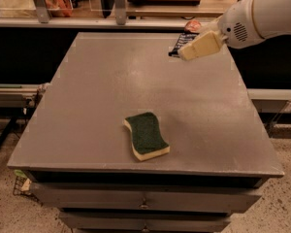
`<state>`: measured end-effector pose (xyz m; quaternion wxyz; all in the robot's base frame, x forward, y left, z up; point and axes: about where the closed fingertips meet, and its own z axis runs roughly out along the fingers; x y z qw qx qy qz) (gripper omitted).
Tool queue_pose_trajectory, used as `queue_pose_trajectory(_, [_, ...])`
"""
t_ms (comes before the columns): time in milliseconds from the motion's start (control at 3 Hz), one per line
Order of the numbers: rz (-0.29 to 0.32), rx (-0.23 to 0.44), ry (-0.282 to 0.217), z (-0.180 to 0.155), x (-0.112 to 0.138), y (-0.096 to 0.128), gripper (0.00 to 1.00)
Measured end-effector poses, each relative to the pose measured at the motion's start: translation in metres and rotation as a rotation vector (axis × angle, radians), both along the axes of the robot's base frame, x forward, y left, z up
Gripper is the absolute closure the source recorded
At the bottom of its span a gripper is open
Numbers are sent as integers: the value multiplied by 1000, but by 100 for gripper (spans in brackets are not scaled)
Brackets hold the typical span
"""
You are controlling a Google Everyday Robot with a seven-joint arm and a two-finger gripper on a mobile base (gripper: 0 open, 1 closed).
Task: Move rxbar blueberry near sponge
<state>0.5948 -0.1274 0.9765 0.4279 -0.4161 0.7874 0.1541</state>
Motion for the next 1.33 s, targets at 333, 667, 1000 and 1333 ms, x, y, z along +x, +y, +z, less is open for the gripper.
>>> queue_pose_trajectory(333, [0, 0, 0, 0, 0, 0, 100])
queue_pose_trajectory(667, [81, -21, 27, -10, -5, 5, 100])
queue_pose_trajectory(1000, [168, -58, 80, -28, -37, -7, 100])
queue_pose_trajectory(1333, [264, -98, 143, -52, -73, -18, 100])
